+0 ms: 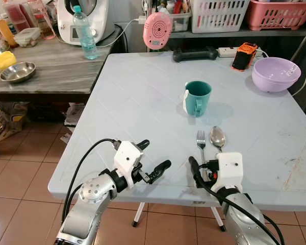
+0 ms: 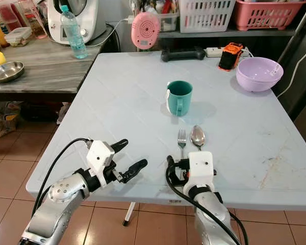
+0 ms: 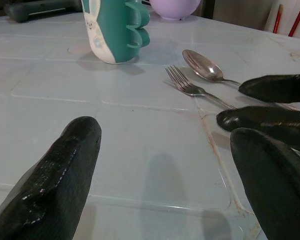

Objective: Setting the table

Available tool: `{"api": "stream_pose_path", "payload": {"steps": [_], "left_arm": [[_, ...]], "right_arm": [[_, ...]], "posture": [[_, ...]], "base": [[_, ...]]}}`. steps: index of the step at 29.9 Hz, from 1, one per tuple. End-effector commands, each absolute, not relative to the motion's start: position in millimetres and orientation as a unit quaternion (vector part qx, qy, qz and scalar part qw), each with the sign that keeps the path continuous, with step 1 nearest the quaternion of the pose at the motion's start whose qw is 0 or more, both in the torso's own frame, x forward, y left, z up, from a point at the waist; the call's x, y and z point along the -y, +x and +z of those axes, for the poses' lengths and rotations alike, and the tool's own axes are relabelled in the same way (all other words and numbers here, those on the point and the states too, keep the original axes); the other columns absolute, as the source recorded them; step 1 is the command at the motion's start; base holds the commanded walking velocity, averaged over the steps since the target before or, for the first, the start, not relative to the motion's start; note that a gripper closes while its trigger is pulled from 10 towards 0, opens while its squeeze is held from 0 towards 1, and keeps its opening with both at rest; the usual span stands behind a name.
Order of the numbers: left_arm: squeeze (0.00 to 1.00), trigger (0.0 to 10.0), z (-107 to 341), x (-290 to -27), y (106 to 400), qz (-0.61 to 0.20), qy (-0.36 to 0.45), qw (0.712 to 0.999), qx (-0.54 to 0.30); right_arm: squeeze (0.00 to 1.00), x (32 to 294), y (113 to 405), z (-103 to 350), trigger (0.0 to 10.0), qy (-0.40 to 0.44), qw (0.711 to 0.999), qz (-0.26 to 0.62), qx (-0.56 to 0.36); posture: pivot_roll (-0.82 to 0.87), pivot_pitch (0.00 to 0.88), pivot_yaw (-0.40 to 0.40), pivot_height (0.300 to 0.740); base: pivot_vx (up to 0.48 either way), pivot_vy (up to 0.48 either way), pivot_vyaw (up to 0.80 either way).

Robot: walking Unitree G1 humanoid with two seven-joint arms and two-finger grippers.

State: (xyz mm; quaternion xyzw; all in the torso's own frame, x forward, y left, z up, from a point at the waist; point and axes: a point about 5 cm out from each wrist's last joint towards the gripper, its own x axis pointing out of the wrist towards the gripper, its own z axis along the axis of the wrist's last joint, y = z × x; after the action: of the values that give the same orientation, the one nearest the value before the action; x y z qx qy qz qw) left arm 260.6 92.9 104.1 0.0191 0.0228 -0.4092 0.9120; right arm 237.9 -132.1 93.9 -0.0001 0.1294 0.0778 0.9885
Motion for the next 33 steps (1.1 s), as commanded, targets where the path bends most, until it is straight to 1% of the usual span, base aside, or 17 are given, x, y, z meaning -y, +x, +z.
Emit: {"api": "stream_pose_path", "payload": {"steps": [1, 5, 6, 8, 9, 10, 11, 12, 13, 14, 15, 16, 17, 18, 20, 26, 33], "left_arm": [[0.00, 10.0, 106.0, -94.1, 258.6, -0.414, 0.024, 0.910, -0.023], [0.00, 10.0, 105.3, -94.4, 257.6, -0.414, 0.023, 0.910, -0.024], [0.00, 10.0, 105.1, -94.2, 257.0, -0.414, 0.023, 0.910, -0.024], [0.00, 10.0, 104.6, -93.4, 255.9, -0.416, 0.022, 0.909, -0.026], [0.00, 10.0, 104.5, -93.0, 255.6, -0.416, 0.022, 0.909, -0.026], [0.00, 10.0, 104.3, -92.7, 255.5, -0.417, 0.021, 0.908, -0.027], [0.00, 10.0, 104.1, -92.2, 255.3, -0.419, 0.021, 0.907, -0.028], [0.00, 10.0, 104.1, -92.2, 255.3, -0.419, 0.021, 0.907, -0.028], [0.00, 10.0, 104.0, -91.9, 255.4, -0.420, 0.021, 0.907, -0.028], [0.00, 10.0, 104.0, -91.9, 255.5, -0.420, 0.021, 0.907, -0.028], [0.00, 10.0, 103.9, -91.9, 255.5, -0.420, 0.021, 0.907, -0.028], [0.00, 10.0, 104.0, -91.7, 255.6, -0.421, 0.022, 0.907, -0.029], [0.00, 10.0, 104.0, -91.5, 255.7, -0.421, 0.022, 0.906, -0.029], [0.00, 10.0, 104.1, -91.3, 255.7, -0.421, 0.022, 0.906, -0.029], [0.00, 10.0, 104.3, -90.8, 255.7, -0.422, 0.022, 0.906, -0.028], [0.00, 10.0, 103.6, -90.1, 254.8, -0.423, 0.021, 0.905, -0.030], [0.00, 10.0, 102.7, -89.0, 254.0, -0.428, 0.021, 0.903, -0.032]], "right_arm": [[0.00, 126.3, 238.8, 92.4, 10.0, 0.011, 0.986, 0.087, -0.141], [0.00, 124.1, 240.9, 92.5, 10.0, 0.021, 0.985, 0.088, -0.145], [0.00, 123.5, 242.2, 92.9, 9.6, 0.025, 0.985, 0.087, -0.145], [0.00, 122.3, 245.2, 94.5, 8.8, 0.033, 0.985, 0.084, -0.145], [0.00, 122.0, 246.7, 95.7, 7.7, 0.040, 0.985, 0.081, -0.144], [0.00, 121.8, 248.4, 96.7, 6.2, 0.047, 0.985, 0.076, -0.144], [0.00, 121.5, 251.5, 98.2, 5.8, 0.057, 0.985, 0.070, -0.146], [0.00, 121.5, 251.5, 98.2, 5.8, 0.057, 0.985, 0.070, -0.146], [0.00, 121.2, 253.3, 98.6, 5.1, 0.060, 0.985, 0.067, -0.148], [0.00, 121.2, 253.7, 98.5, 5.1, 0.060, 0.985, 0.066, -0.149], [0.00, 121.3, 254.6, 98.1, 3.7, 0.061, 0.985, 0.062, -0.152], [0.00, 121.5, 256.1, 97.3, 0.4, 0.065, 0.984, 0.053, -0.159], [0.00, 121.6, 256.7, 97.0, 0.4, 0.068, 0.983, 0.050, -0.161], [0.00, 121.4, 257.1, 96.7, 0.0, 0.070, 0.983, 0.049, -0.164], [0.00, 121.5, 257.8, 96.2, 0.0, 0.090, 0.980, 0.041, -0.173], [0.00, 124.4, 256.1, 94.5, 0.0, 0.106, 0.975, 0.031, -0.192], [0.00, 125.6, 255.4, 92.9, 0.0, 0.109, 0.972, 0.024, -0.209]], "posture": [[-0.18, 0.068, 0.082, 0.740], [-0.18, 0.071, 0.083, 0.740], [-0.18, 0.071, 0.084, 0.740], [-0.18, 0.071, 0.084, 0.740], [-0.18, 0.073, 0.085, 0.740], [-0.18, 0.073, 0.086, 0.740], [-0.18, 0.073, 0.087, 0.740], [-0.18, 0.073, 0.087, 0.740], [-0.18, 0.073, 0.088, 0.740], [-0.18, 0.073, 0.088, 0.740], [-0.18, 0.073, 0.089, 0.740], [-0.18, 0.073, 0.089, 0.740], [-0.18, 0.073, 0.089, 0.740], [-0.18, 0.072, 0.089, 0.740], [-0.18, 0.072, 0.089, 0.740], [-0.18, 0.073, 0.088, 0.740], [-0.18, 0.073, 0.090, 0.740]], "base": [[0.000, 0.000, 0.00], [0.000, 0.000, 0.00], [0.000, 0.000, 0.00], [0.000, 0.000, 0.00], [0.000, 0.000, 0.00], [0.000, 0.000, 0.00], [0.000, 0.000, 0.00], [0.000, 0.000, 0.00], [0.000, 0.000, 0.00], [0.000, 0.000, 0.00], [0.000, 0.000, 0.00], [0.000, 0.000, 0.00], [0.000, 0.000, 0.00], [0.000, 0.000, 0.00], [0.000, 0.000, 0.00], [0.000, 0.000, 0.00], [0.000, 0.000, 0.00]]}}
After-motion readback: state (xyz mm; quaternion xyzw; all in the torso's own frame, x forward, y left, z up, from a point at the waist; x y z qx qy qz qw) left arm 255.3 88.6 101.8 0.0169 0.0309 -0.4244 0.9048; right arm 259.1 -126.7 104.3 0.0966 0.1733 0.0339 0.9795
